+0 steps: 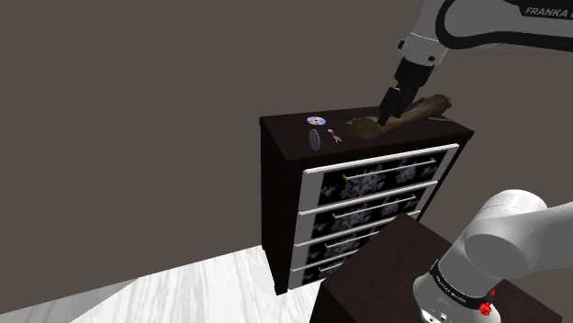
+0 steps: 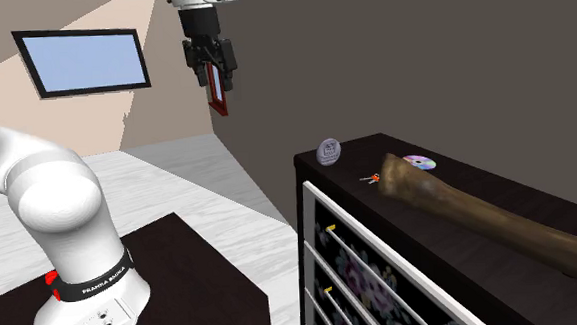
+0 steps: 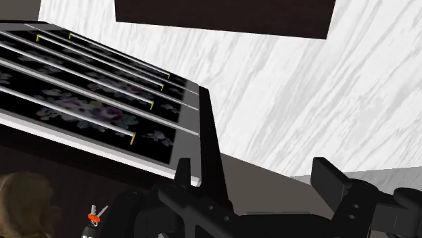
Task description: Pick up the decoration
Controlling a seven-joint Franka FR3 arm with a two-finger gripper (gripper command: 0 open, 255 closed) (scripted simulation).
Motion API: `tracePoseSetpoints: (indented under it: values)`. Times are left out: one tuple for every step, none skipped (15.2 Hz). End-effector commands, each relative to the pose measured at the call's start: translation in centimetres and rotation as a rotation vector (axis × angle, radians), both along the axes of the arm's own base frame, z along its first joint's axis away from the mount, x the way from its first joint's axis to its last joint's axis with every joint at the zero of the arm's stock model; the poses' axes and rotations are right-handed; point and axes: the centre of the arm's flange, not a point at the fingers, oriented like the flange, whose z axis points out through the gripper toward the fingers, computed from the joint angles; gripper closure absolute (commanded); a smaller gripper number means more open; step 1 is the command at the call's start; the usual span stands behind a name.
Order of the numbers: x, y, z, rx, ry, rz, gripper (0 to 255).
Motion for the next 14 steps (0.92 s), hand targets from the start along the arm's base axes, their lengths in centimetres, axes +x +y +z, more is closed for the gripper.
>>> tracePoseSetpoints:
  values:
    - [0.0, 0.0, 0.0, 0.0, 0.0, 0.0, 0]
    - [1.2, 0.0, -0.6, -0.002, 0.004, -0.012, 0]
    - [2.4, 0.0, -1.2, -0.005, 0.008, -0.025, 0]
    - [3.7, 0.0, -1.8, -0.007, 0.012, -0.037, 0]
    - [4.9, -0.1, -2.4, -0.009, 0.016, -0.049, 0]
    - [6.1, -0.1, -3.1, -0.011, 0.02, -0.061, 0]
    - [7.3, -0.2, -3.7, -0.014, 0.023, -0.074, 0]
    - [8.5, -0.3, -4.3, -0.016, 0.027, -0.086, 0]
    - [9.7, -0.4, -5.0, -0.018, 0.031, -0.098, 0]
    - [10.9, -0.5, -5.6, -0.02, 0.035, -0.11, 0]
    - [12.1, -0.7, -6.2, -0.023, 0.039, -0.123, 0]
    - [13.3, -0.8, -6.9, -0.025, 0.043, -0.135, 0]
    - [14.5, -1.0, -7.5, -0.027, 0.047, -0.147, 0]
    - [15.6, -1.2, -8.2, -0.029, 0.051, -0.16, 0]
